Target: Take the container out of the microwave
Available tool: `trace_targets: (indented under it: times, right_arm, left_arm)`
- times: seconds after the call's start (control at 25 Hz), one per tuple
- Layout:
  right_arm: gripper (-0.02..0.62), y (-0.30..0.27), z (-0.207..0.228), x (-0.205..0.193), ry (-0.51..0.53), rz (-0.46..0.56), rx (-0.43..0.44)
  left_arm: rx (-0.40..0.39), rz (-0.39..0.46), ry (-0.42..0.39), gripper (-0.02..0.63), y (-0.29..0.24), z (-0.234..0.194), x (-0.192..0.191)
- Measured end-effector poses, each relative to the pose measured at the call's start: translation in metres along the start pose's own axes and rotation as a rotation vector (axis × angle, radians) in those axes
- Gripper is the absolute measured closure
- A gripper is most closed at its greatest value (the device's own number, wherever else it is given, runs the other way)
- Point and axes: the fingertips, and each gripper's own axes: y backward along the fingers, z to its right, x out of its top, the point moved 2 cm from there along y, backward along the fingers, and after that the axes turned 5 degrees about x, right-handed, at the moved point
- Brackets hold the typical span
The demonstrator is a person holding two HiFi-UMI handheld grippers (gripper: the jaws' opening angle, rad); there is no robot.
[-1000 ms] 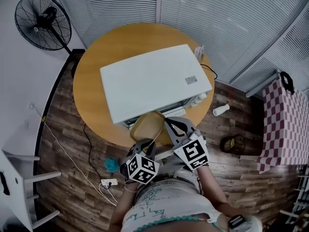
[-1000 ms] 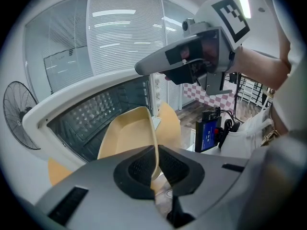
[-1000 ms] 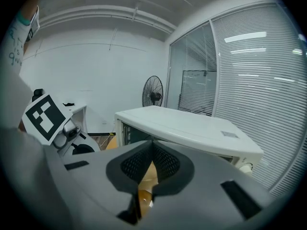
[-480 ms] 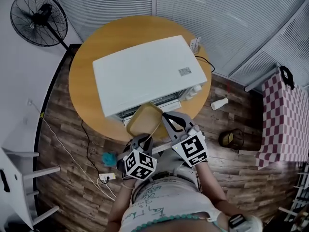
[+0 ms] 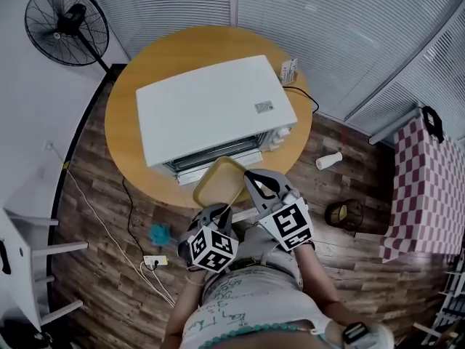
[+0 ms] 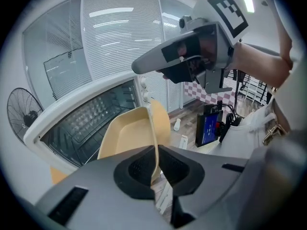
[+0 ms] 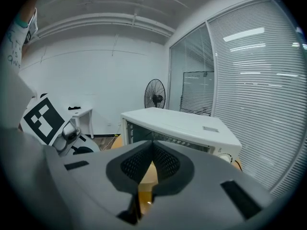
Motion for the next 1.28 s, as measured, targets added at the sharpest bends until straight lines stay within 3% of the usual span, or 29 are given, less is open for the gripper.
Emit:
trace_targets:
  times: [0.56,1.28]
  right_arm:
    - [0.601,0.034,0.008,-0.018,0.036,-0.016,0.071]
    - [0.601,0.053,0.006,-0.03,0.081,-0.036,0.116]
  left_arm:
    - [0.06,-0.02,0.086,0.575,0.002,0.035,0.013]
    - [0.1,-0.036,0.092,0.575,-0.001,0.048,0.02]
